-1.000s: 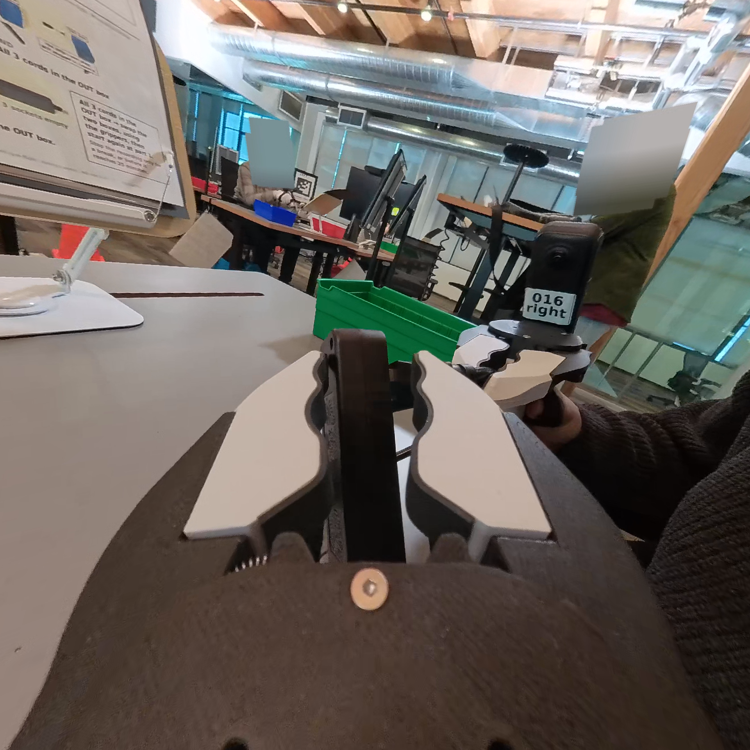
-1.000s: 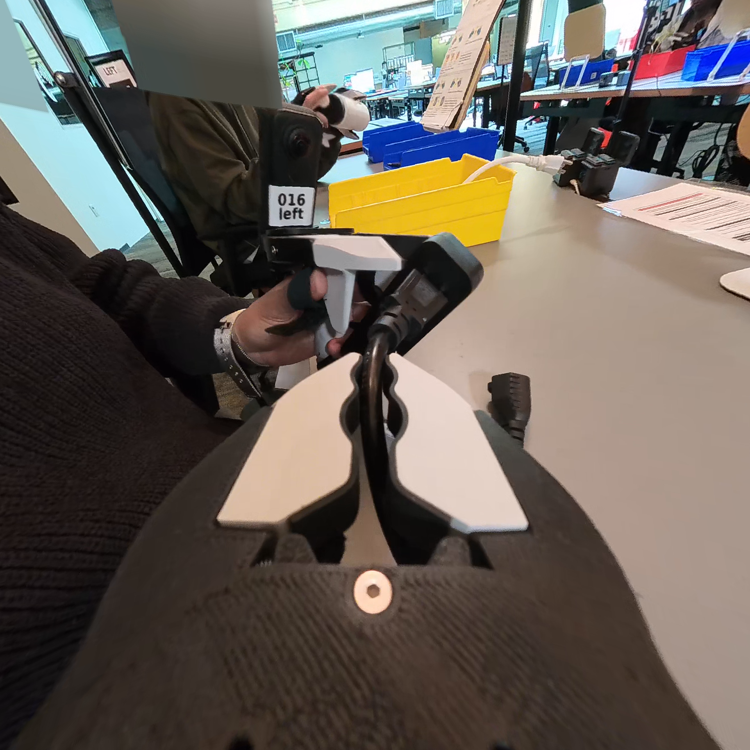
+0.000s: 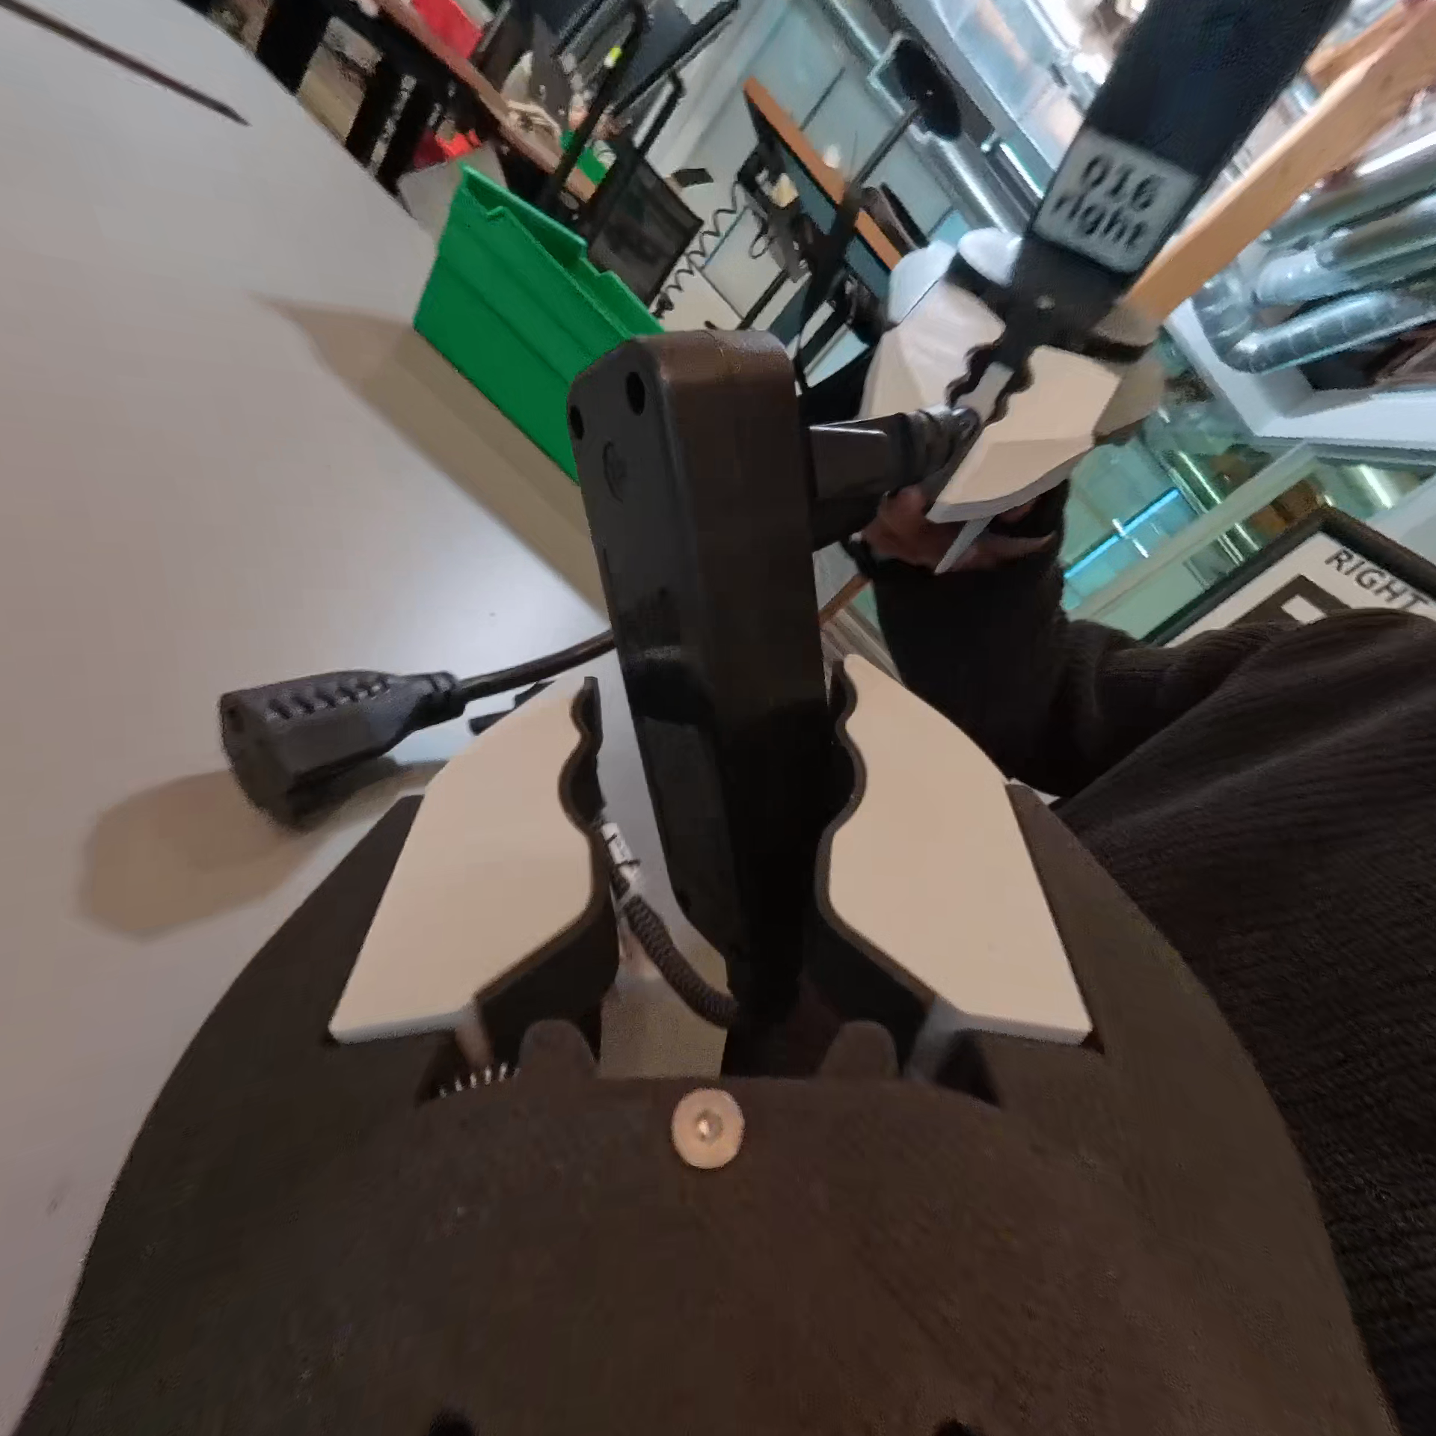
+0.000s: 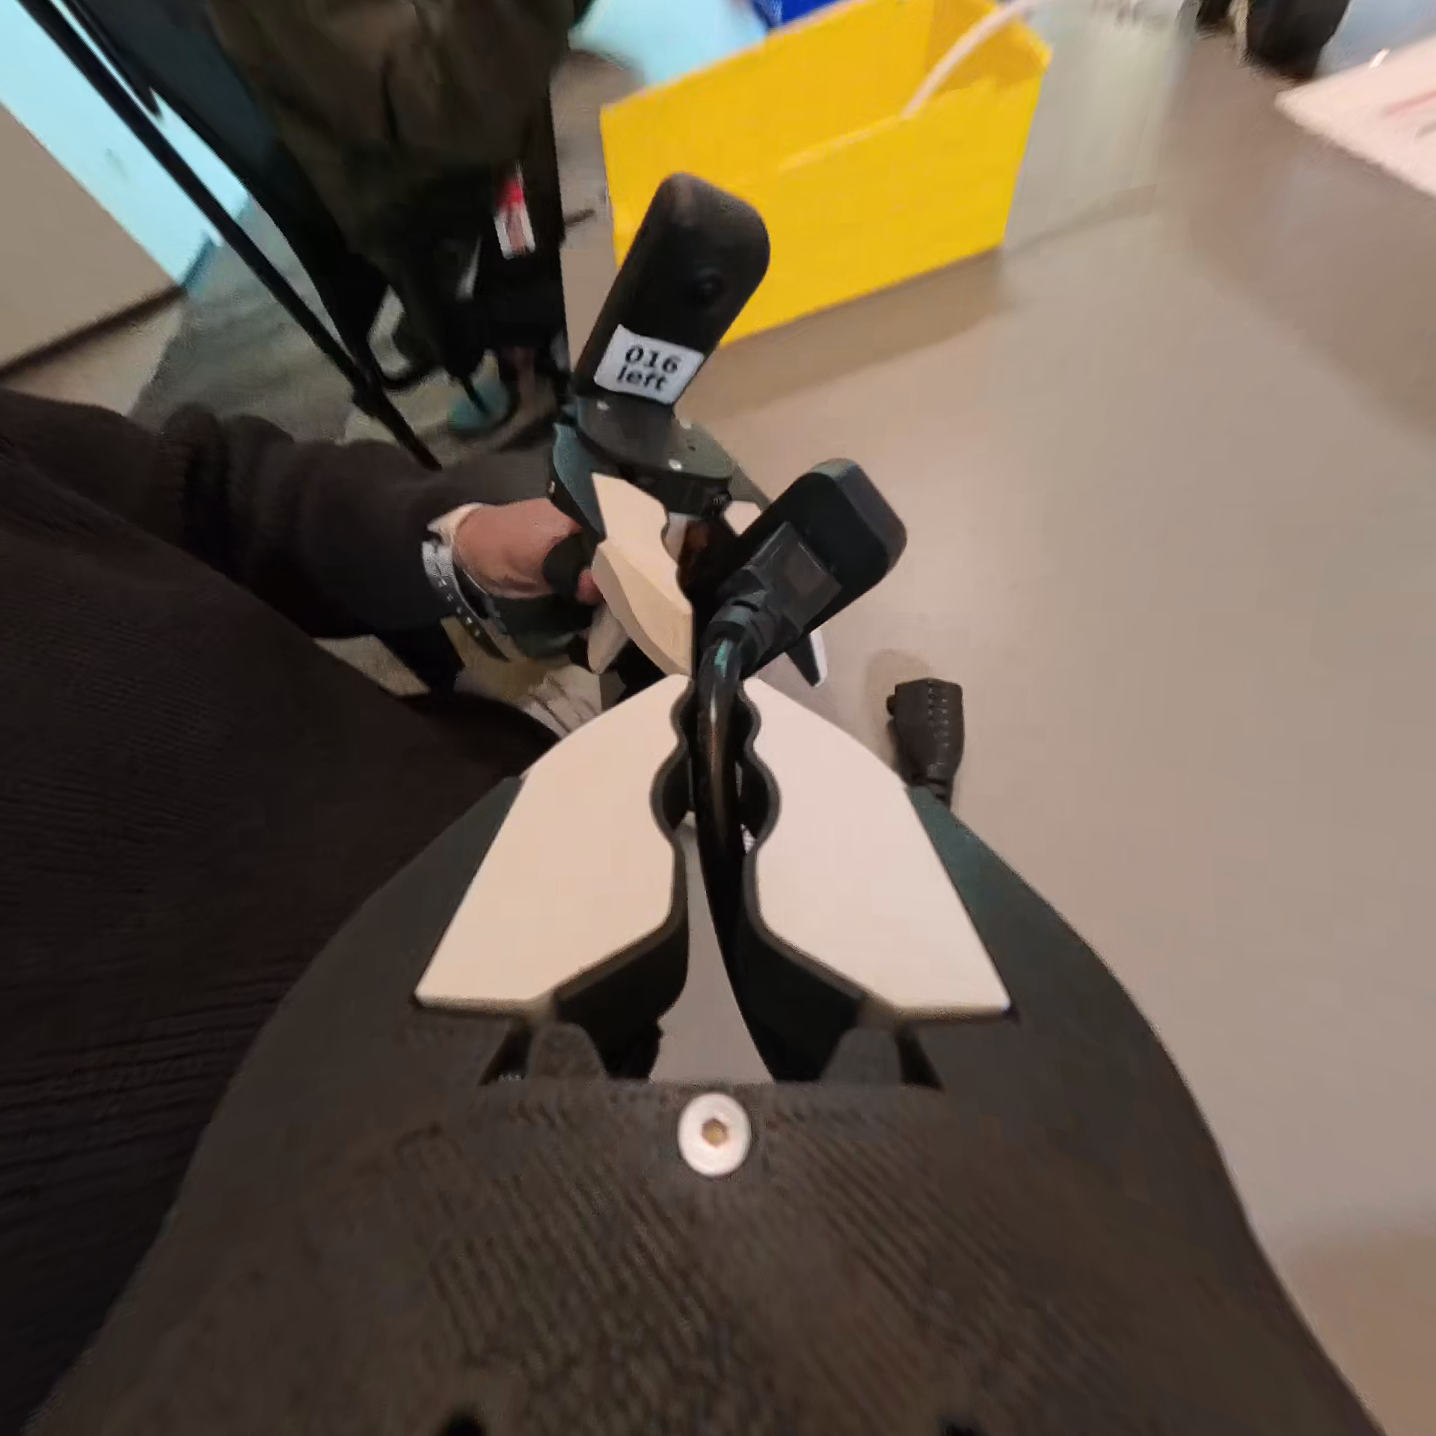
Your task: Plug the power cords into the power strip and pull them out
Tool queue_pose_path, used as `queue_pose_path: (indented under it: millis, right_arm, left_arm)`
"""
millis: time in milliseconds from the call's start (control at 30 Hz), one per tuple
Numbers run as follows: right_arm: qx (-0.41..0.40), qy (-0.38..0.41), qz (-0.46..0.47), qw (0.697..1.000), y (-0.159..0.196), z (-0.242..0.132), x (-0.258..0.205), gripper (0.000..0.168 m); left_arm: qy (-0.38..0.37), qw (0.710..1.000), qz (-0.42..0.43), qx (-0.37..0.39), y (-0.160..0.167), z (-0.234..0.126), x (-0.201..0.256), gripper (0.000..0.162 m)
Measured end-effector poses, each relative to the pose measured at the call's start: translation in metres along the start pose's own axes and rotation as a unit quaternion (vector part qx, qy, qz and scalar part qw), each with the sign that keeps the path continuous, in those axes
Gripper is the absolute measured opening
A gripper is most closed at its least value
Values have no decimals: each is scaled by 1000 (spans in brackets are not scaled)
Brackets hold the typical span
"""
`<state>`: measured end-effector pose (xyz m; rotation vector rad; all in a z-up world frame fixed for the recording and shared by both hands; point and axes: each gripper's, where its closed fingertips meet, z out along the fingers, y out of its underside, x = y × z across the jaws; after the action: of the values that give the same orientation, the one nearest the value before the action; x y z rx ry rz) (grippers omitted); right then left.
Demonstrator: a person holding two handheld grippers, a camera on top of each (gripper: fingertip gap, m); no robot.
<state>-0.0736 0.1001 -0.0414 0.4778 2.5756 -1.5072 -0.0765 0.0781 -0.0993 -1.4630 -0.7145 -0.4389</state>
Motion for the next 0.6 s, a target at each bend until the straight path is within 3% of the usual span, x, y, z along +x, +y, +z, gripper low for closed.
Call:
queue_pose_path:
  millis: [100,200,333,433,533,600]
  right_arm:
    - [-93,5,-17,995,-3,15,15,7]
    - [-171,-2,-21,985,-2,40,30,7]
    - [-237,-12,-16,971,-3,76,52,7]
    - [-254,-31,6,967,-10,99,67,7]
    - [-269,-42,21,962,-18,111,79,7]
    - [-282,-43,18,958,-21,114,83,7]
  left_arm:
    - [-53,998,-29,-4,1,-11,-24,56]
    - [-91,992,-55,-63,18,-22,-50,55]
    - [-93,985,-119,-83,27,-35,-69,36]
    - [-113,978,-151,-89,23,-56,-83,34]
    - [-145,978,-137,-65,8,-81,-98,40]
    - [-177,974,-120,-77,7,-95,-108,34]
